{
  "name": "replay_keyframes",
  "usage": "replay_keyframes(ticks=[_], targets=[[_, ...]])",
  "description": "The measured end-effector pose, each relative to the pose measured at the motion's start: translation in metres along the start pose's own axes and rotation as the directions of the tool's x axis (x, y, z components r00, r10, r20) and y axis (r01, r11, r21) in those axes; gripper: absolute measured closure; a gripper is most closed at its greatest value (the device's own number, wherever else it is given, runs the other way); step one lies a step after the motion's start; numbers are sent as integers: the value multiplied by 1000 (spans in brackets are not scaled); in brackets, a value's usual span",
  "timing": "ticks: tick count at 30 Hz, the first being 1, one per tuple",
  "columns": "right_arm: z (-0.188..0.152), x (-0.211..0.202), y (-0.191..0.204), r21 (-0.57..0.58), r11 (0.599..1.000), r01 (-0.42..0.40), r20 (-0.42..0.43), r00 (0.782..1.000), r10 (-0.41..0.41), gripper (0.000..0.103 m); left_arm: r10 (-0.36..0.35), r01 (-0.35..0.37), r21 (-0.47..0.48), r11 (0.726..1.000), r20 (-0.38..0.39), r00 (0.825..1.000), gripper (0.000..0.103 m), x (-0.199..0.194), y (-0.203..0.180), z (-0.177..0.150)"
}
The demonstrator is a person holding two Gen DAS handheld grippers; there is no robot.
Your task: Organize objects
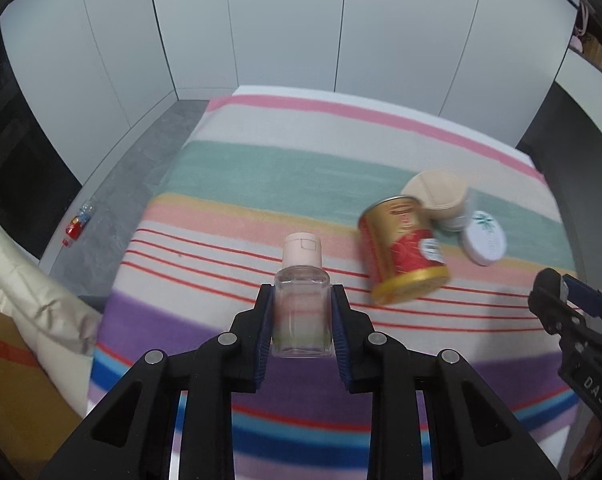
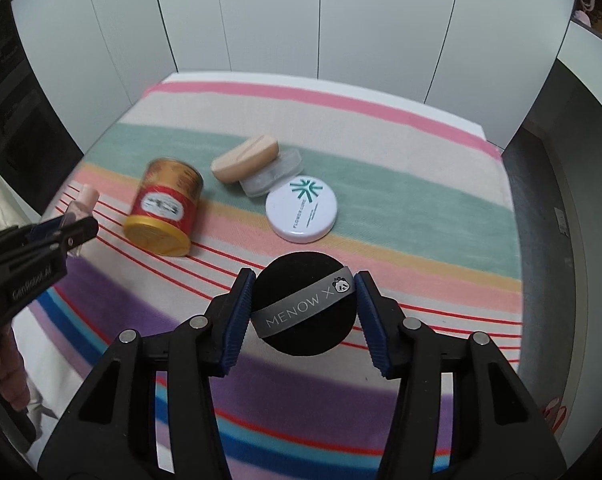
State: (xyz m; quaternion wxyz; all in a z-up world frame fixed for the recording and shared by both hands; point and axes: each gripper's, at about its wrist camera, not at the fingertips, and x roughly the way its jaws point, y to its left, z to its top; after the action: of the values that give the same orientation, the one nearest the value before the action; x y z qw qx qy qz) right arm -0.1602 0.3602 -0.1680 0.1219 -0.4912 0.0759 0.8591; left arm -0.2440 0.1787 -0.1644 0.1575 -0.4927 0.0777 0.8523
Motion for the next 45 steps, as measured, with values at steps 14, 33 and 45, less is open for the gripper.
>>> replay_keyframes(ticks=[14, 33, 45], targets=[[3, -119, -1, 24, 999, -36, 53, 998, 35, 50, -37, 37, 3, 999, 56, 998, 75, -135, -16, -22], [-40, -219, 2, -37, 993, -110, 102, 988, 113, 50, -107, 100, 53, 994, 157, 982, 75, -240, -30, -77], [-26, -204, 25, -98, 986, -132, 97, 985, 142, 50, -77, 81, -20, 997, 150, 986, 75, -213, 6, -76]])
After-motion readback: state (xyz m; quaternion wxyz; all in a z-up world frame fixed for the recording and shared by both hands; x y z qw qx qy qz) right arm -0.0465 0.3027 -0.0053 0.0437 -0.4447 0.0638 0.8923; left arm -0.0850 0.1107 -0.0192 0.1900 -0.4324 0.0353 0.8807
